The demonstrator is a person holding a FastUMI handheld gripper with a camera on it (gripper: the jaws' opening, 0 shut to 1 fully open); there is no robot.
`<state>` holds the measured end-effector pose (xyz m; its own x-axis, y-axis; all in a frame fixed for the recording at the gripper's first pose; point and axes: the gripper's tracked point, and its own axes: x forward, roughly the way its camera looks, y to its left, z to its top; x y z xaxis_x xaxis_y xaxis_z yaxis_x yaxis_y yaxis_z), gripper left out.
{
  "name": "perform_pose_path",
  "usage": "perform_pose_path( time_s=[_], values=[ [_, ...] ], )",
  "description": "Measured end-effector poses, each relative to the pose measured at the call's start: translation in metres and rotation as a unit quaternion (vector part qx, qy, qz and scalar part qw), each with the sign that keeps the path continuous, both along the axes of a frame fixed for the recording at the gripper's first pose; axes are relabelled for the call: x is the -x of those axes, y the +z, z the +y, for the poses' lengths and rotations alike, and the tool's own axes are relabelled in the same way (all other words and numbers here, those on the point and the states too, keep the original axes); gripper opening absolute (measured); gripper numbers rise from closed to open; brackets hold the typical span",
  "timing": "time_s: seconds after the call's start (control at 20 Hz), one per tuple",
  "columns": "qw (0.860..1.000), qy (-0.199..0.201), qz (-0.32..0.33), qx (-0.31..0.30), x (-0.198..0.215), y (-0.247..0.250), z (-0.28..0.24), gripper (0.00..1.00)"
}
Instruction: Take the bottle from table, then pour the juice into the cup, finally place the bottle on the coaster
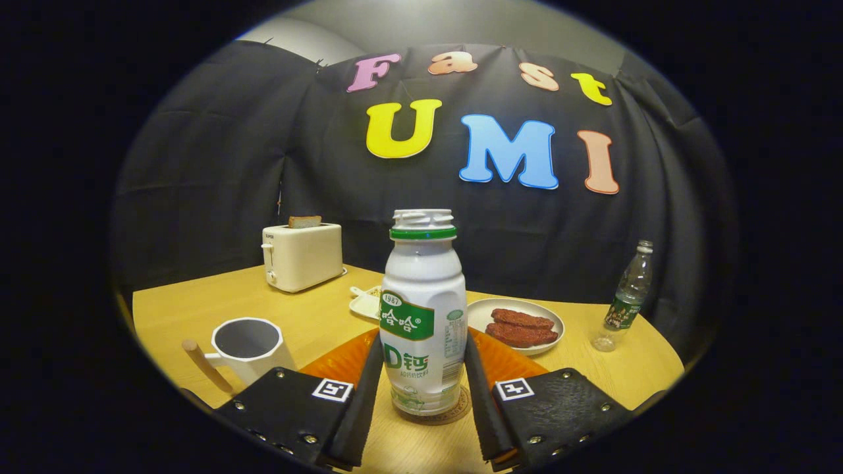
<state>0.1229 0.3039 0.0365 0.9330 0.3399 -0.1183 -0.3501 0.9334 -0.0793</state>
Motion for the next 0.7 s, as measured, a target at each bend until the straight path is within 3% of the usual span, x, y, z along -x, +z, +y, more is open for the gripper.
perform_pose_path(
  time_s=[0.7],
  values=[
    [0.999, -0.009, 0.02, -0.029, -0.015, -0.026, -0.004, 0.64]
  ],
)
